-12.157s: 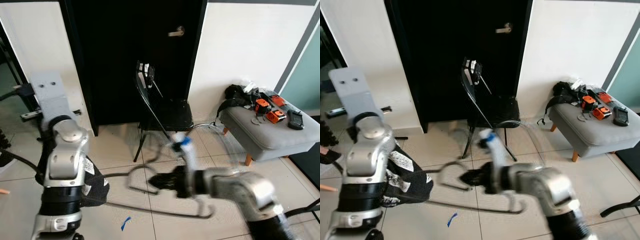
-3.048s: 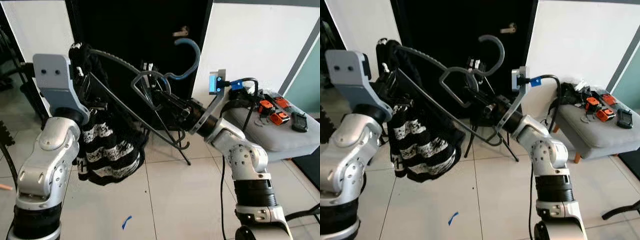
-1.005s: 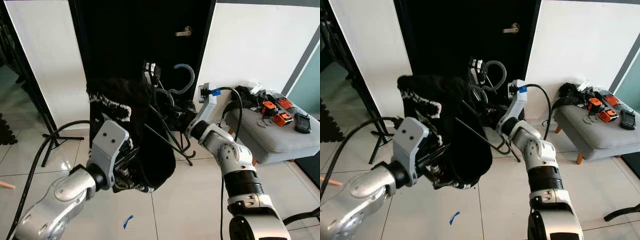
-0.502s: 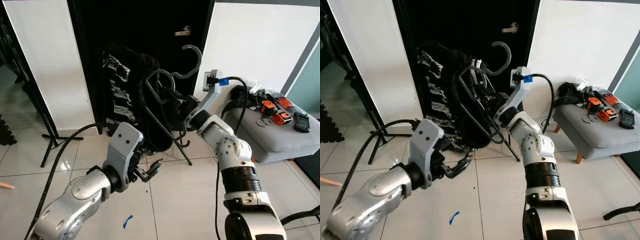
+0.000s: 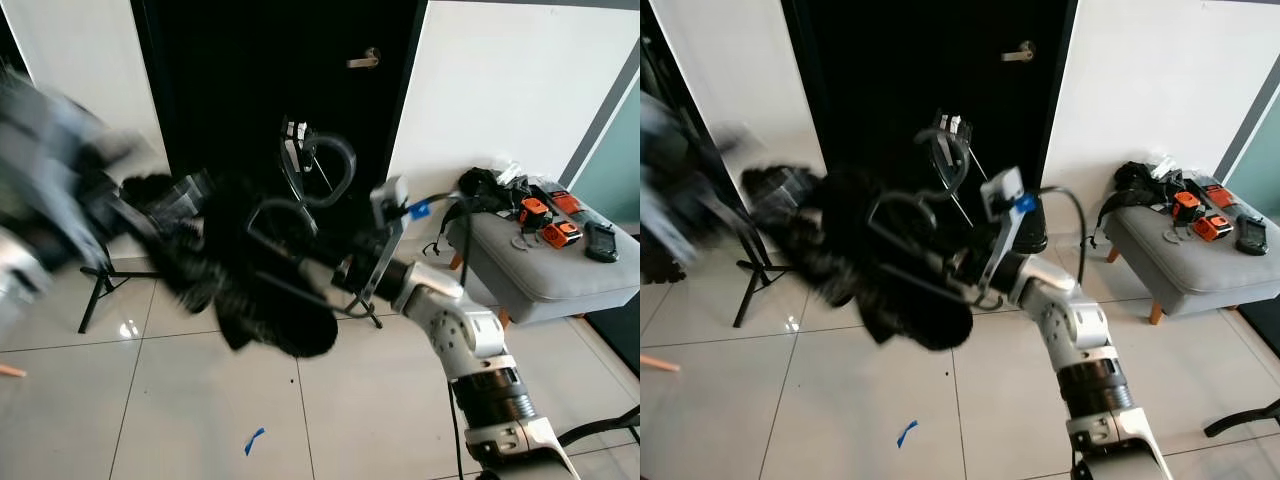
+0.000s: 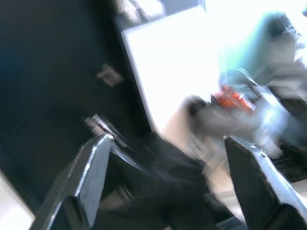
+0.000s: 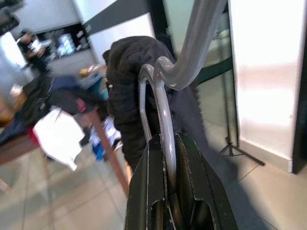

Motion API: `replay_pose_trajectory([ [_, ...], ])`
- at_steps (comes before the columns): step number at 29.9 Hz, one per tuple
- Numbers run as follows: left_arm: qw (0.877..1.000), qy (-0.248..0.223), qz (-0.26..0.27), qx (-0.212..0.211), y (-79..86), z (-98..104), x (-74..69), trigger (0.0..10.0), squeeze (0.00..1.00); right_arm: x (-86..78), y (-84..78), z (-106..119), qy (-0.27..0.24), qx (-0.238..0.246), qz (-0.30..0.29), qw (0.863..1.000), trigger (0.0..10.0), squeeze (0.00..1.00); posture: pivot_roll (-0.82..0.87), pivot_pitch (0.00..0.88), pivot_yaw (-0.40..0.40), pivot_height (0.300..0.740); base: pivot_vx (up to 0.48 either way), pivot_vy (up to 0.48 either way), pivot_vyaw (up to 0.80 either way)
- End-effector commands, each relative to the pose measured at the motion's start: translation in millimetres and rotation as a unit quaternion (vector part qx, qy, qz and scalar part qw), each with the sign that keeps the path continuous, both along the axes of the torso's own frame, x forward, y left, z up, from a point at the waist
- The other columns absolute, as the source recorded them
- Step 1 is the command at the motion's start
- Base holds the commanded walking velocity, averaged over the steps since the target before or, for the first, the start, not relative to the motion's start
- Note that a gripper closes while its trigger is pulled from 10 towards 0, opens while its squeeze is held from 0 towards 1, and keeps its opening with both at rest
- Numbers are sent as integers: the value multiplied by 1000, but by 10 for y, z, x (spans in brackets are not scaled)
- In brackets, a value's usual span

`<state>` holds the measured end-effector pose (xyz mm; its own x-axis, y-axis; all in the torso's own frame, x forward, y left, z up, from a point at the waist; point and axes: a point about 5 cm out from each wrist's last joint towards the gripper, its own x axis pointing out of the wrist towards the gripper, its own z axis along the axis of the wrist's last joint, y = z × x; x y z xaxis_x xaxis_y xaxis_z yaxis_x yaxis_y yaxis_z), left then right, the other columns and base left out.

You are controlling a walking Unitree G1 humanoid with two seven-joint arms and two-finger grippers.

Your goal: Hang hanger

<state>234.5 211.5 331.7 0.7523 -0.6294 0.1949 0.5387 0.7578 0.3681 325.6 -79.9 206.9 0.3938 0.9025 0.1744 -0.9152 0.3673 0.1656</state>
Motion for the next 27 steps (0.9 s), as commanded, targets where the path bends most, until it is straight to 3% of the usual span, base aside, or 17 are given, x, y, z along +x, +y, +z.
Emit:
replay_pose_trajectory([
  [1, 999, 12, -25, 25, 1, 46, -10, 10000, 0, -52, 47, 136, -39, 7, 27, 999, 10000, 0, 86, 8, -41, 740, 0, 0, 0],
  [3, 999, 12, -25, 25, 1, 46, -10, 10000, 0, -52, 47, 136, -39, 7, 27, 999, 10000, 0, 86, 8, -41, 740, 0, 0, 0],
  [5, 990, 42, -76, 108, 11, 135, -70, 10000, 0, -162, 137, 84, -50, -12, 71, 996, 10000, 0, 89, 10, -36, 740, 0, 0, 0],
  [6, 990, 42, -76, 108, 11, 135, -70, 10000, 0, -162, 137, 84, -50, -12, 71, 996, 10000, 0, 89, 10, -36, 740, 0, 0, 0],
  [7, 980, 82, -106, 150, 11, 79, -115, 10000, 0, -208, 175, 69, -54, -19, 88, 995, 10000, 0, 88, 7, -31, 740, 0, 0, 0],
  [10, 980, 82, -106, 150, 11, 79, -115, 10000, 0, -208, 175, 69, -54, -19, 88, 995, 10000, 0, 88, 7, -31, 740, 0, 0, 0],
  [11, 964, 133, -139, 182, 17, -17, -176, 10000, 0, -253, 207, 61, -59, -25, 103, 993, 10000, 0, 85, 11, -14, 740, 0, 0, 0],
  [13, 936, 206, -149, 243, 39, -253, -191, 10000, 0, -342, 270, 45, -68, -35, 128, 989, 10000, 0, 80, 7, -13, 740, 0, 0, 0],
  [20, 924, 243, -140, 259, 141, -335, -171, 10000, 0, -436, 290, 17, -79, -55, 159, 983, 10000, 0, 72, 7, -13, 740, 0, 0, 0],
  [27, 920, 255, -125, 269, 194, -392, -146, 10000, 0, -439, 260, 37, -83, -59, 162, 982, 10000, 0, 71, 10, -19, 740, 0, 0, 0],
])
